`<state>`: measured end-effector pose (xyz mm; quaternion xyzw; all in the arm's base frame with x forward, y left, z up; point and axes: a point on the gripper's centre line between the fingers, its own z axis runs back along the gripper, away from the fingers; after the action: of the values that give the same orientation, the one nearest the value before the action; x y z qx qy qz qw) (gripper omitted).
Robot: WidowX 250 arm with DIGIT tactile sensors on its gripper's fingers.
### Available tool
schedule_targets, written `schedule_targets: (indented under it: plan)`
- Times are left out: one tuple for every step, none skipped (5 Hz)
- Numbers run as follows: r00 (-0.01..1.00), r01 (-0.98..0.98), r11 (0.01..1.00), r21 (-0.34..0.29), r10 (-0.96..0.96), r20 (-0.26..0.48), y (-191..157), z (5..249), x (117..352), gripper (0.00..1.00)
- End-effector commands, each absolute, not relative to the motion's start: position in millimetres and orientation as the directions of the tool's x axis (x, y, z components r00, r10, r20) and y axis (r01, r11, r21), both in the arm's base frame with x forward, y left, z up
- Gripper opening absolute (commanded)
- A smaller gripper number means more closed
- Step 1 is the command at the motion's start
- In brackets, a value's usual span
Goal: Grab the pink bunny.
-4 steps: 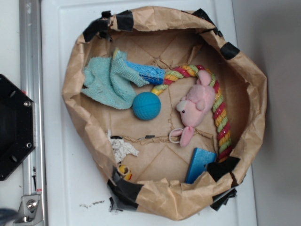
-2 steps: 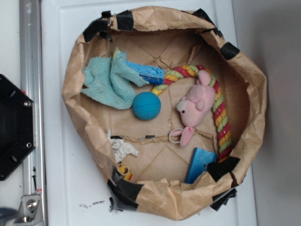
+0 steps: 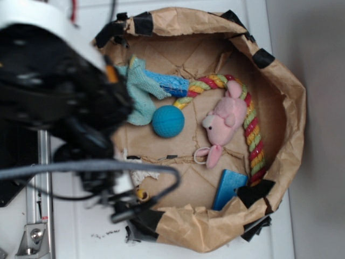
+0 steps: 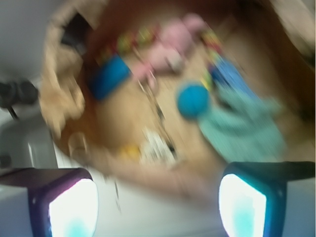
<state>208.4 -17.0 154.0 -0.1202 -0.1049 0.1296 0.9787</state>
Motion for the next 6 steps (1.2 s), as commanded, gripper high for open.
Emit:
schedule_targets:
  plan:
    - [0.857,-0.262,0.902,-0.342,0.38,0.347,-6,112,289,1.0]
    - [0.84,-0.283,0.929,-0.241,0.361,0.406,4,101,306,1.0]
    - [0.85,-0.336,0.93,-0.151,0.369,0.377,15,85,314,1.0]
    - [0.871,-0.354,0.935,-0.03,0.341,0.353,14,65,326,1.0]
    - [0.905,-0.324,0.946,-0.007,0.313,0.287,9,52,328,0.99]
    - [0.915,-0.35,0.937,0.02,0.337,0.224,8,51,312,0.0]
